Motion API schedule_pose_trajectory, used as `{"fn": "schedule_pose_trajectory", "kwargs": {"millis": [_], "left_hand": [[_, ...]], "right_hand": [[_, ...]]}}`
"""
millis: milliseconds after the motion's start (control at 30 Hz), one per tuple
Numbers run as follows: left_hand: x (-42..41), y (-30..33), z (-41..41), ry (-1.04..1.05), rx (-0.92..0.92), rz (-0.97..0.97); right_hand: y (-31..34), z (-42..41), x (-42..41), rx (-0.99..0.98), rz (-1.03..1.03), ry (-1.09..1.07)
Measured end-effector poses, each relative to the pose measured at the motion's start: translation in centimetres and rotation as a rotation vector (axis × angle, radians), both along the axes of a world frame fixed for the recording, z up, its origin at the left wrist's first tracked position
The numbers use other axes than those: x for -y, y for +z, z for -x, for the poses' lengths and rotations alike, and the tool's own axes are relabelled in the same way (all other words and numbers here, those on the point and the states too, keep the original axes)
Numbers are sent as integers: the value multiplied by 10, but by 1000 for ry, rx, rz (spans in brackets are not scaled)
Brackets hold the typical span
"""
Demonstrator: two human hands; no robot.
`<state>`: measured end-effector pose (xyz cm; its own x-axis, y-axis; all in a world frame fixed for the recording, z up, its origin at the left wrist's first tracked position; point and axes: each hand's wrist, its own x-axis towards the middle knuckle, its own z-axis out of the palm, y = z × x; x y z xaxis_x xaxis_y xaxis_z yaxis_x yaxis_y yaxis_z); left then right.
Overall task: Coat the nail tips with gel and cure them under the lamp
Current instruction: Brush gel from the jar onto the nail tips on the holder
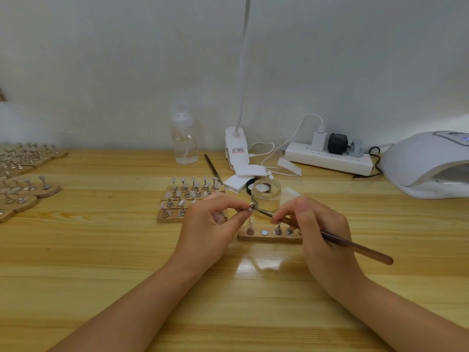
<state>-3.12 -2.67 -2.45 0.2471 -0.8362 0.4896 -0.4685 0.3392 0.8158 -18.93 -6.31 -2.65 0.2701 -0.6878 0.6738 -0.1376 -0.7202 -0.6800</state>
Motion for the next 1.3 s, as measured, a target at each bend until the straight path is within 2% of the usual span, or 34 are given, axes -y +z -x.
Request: {"fn": "schedule_pose_trajectory", "kwargs": {"millis": [133, 367, 600, 767, 967, 1200, 1300], "left_hand": [[-1, 1, 0, 2, -12, -7], [-1, 1, 1, -9, -23, -12], [1, -1, -1, -7, 1, 0], [2, -2, -1, -1, -8, 22], [1, -2, 0, 4, -26, 21], [0, 0, 0, 8, -13, 11], [0, -1, -1, 12, -32, 1]], "right_hand": [[-1, 2, -1, 47, 28, 13], [1, 0, 1, -15, 8, -18], [1, 2, -1, 32, 72, 0], [2, -1, -1, -47, 10, -23], [2, 2, -2, 2, 131, -23], [2, -1, -1, -44, 42, -25], [3, 0, -3, -26, 91, 8]]}}
